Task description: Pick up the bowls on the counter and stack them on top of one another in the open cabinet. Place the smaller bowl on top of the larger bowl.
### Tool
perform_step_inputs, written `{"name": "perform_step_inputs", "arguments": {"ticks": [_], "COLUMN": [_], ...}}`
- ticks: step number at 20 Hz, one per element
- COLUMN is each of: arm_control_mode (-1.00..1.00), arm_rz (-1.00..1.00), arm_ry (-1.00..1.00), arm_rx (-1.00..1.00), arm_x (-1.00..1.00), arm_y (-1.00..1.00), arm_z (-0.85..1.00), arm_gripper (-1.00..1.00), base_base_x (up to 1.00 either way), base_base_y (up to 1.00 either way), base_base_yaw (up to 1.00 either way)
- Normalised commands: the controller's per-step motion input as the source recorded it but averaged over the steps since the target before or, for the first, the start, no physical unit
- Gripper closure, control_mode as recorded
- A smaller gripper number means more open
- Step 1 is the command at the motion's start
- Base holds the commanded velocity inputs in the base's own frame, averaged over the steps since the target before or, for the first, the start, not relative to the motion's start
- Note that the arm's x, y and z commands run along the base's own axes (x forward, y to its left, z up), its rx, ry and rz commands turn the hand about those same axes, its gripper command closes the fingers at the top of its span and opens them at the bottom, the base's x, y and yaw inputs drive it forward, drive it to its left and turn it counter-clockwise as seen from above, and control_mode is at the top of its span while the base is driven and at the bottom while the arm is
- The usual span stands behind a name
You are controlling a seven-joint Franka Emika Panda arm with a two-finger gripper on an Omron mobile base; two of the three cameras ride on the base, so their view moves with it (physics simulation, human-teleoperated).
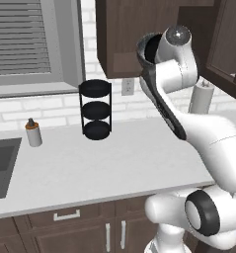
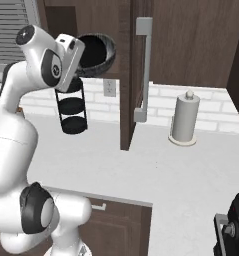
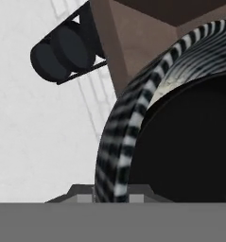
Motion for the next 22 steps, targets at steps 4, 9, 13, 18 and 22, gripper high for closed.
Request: {"name": "perform_step_inputs", "arguments": {"ticks": [4, 9, 13, 18, 22], "arm_control_mode": [-1.00, -1.00, -1.00, -1.00, -1.00], "arm_rz": [0.00, 0.00, 0.00, 0.00, 0.00], "arm_ry": [0.00, 0.00, 0.02, 0.02, 0.00], "arm_rx": [-0.18, -0.12, -0.02, 0.00, 0.00], "arm_x": [1.00, 1.00, 1.00, 0.91, 0.30], "arm_y": [0.00, -0.06, -0.32, -0.48, -0.14], "arm_z": [-0.08, 0.00, 0.00, -0.03, -0.02], "arm_gripper": [1.00, 1.00, 1.00, -1.00, -1.00], "base_base_x": [0.00, 0.00, 0.00, 0.00, 0.00], "base_base_y": [0.00, 0.00, 0.00, 0.00, 0.00], "base_base_yaw": [0.00, 0.00, 0.00, 0.00, 0.00]}}
